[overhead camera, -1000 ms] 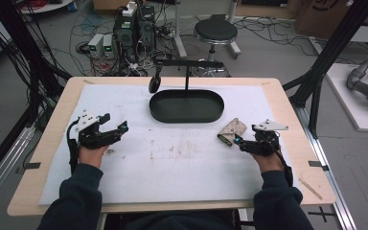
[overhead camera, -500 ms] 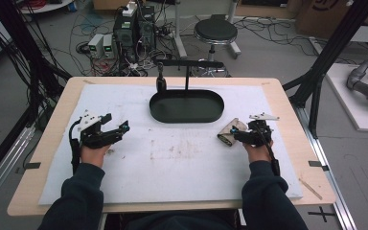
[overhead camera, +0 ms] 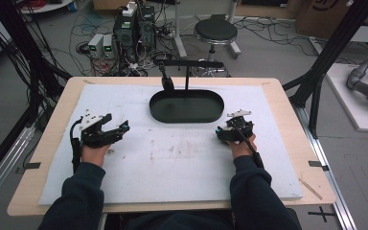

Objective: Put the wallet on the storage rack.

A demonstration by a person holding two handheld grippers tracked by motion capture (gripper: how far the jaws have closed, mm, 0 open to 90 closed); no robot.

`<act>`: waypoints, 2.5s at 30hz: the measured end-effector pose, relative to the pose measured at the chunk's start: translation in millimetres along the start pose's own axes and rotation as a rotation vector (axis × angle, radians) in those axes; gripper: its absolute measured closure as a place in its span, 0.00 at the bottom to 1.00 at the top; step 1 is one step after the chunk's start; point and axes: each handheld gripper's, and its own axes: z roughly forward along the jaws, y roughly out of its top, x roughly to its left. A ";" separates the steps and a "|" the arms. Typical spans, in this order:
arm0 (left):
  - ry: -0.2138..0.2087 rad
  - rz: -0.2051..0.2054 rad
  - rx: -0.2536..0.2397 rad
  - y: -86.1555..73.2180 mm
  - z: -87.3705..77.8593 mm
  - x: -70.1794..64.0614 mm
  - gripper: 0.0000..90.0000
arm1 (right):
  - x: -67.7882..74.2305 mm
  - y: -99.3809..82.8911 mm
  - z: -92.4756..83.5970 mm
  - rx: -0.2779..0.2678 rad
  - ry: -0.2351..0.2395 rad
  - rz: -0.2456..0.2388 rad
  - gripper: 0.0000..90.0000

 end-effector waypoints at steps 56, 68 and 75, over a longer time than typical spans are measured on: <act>0.007 -0.005 -0.014 -0.2 -11.6 8.8 0.27 | -61.4 -30.6 -9.1 0.048 0.220 -0.068 0.41; 0.004 -0.001 -0.015 -0.3 -12.2 8.7 0.27 | -48.9 2.7 -19.6 -0.109 0.271 -0.099 0.41; -0.004 0.014 -0.020 -0.6 -11.7 8.1 0.27 | -31.5 38.8 -12.2 -0.151 0.301 -0.161 0.41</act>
